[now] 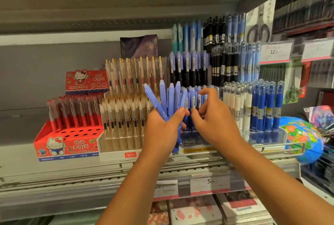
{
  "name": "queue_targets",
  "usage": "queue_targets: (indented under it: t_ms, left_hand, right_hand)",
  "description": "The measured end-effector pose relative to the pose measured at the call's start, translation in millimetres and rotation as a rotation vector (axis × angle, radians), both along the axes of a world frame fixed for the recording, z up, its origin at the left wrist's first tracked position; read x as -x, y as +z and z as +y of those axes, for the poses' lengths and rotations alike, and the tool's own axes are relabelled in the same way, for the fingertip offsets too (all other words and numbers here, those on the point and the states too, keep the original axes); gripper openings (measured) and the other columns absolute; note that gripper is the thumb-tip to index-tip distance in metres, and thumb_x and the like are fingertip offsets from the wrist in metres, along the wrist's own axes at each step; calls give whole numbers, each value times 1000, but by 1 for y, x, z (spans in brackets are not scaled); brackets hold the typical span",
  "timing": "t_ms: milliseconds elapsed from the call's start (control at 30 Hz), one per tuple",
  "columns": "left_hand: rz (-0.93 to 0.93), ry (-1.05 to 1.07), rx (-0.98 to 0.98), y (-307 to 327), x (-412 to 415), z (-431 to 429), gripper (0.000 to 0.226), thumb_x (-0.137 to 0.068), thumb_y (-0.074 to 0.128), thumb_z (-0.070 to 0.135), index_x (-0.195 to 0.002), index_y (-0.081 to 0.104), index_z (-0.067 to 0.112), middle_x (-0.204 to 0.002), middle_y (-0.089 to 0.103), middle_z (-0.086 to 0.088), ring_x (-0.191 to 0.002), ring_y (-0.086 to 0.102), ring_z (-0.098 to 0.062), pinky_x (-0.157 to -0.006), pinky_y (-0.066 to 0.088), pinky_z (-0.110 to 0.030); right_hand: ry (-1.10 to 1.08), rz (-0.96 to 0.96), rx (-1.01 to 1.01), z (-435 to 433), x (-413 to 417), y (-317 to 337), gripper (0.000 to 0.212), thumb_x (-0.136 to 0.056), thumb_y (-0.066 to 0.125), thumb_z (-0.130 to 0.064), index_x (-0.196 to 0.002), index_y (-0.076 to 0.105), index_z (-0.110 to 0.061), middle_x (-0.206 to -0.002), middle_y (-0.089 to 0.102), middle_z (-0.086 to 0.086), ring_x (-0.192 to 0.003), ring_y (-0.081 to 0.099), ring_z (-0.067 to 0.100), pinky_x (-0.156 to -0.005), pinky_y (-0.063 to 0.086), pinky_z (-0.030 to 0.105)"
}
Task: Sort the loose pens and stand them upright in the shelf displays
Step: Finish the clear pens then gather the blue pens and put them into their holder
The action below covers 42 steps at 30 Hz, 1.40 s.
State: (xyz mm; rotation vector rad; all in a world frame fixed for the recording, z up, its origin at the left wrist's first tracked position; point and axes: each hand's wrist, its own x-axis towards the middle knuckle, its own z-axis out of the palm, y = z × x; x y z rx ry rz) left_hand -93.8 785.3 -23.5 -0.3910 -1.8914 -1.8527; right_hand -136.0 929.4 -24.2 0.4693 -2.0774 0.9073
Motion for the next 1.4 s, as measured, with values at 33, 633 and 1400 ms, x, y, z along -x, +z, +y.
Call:
queue_targets:
  t_ms: [33,633,1400]
  left_hand:
    - [0,-5,-8,0,0,0,13,-94,64,26,-93,73,17,-59,66,8,-51,58,-6,-53,51,-20]
    - [75,-88,-108,0,3,4,23,-93,65,19,-94,64,42,-87,73,24,-84,71,0,-67,57,-17]
    - [19,-91,-134,0,6,7,6,-99,57,15,-98,62,16,-73,72,-1,-55,59,-14,-53,56,-31]
  right_hand:
    - [4,25,28,0,-1,1,36,-93,61,-26,-124,42,-24,-66,54,-5,-61,53,7,-56,47,29]
    - [556,-430,577,-13,-25,19,18,-96,60,-14,-112,66,-7,-86,69,5,-73,64,15,-76,57,34]
    - [156,86,340,10,-28,54,22,-95,64,-18,-110,55,-31,-93,62,-11,-80,66,8,-70,58,34]
